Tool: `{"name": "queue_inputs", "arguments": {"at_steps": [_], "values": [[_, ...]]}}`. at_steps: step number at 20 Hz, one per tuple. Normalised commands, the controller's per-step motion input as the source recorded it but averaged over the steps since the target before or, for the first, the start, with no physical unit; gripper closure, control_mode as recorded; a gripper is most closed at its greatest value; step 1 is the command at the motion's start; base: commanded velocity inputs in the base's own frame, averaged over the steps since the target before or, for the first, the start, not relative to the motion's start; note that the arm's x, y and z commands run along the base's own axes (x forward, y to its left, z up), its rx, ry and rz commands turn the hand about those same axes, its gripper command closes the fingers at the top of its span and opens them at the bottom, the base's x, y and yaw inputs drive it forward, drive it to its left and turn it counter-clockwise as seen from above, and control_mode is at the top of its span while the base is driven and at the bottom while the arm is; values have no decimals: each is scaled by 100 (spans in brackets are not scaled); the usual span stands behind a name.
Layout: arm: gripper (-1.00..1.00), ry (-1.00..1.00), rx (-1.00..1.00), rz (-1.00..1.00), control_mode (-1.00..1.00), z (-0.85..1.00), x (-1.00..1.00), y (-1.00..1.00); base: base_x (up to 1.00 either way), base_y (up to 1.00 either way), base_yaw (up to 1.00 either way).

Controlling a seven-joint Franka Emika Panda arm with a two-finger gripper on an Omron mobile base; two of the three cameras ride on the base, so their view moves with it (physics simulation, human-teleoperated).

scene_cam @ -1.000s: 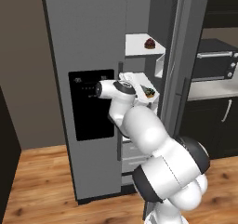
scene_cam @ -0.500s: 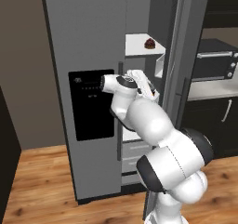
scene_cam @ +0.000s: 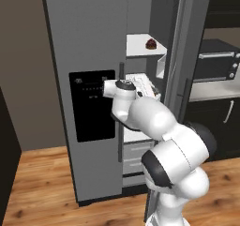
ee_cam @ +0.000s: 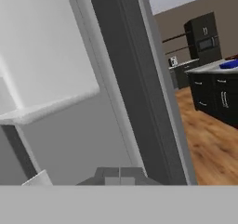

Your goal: Take the cake and donut from the fridge and place them on the empty tray on the dining counter.

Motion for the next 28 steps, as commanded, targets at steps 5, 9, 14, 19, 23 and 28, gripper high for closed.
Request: {"name": "queue_inputs", "arguments": {"at_steps": [5, 9, 14, 19, 23, 28], "values": [[100, -17, -1, -19, -100, -14, -1, -28, 0, 0, 0], [100, -16, 0, -23, -100, -23, 0, -21, 0, 0, 0], [100, -16, 0, -26, -100, -8, -16, -57, 0, 0, 0], [100, -22, 2, -21, -100, -6, -9, -99, 0, 0, 0], [100, -31, 5, -6, -100, -15, 0, -100, 0, 0, 0], [100, -35, 9, 0, -100, -11, 0, -100, 0, 0, 0]]}}
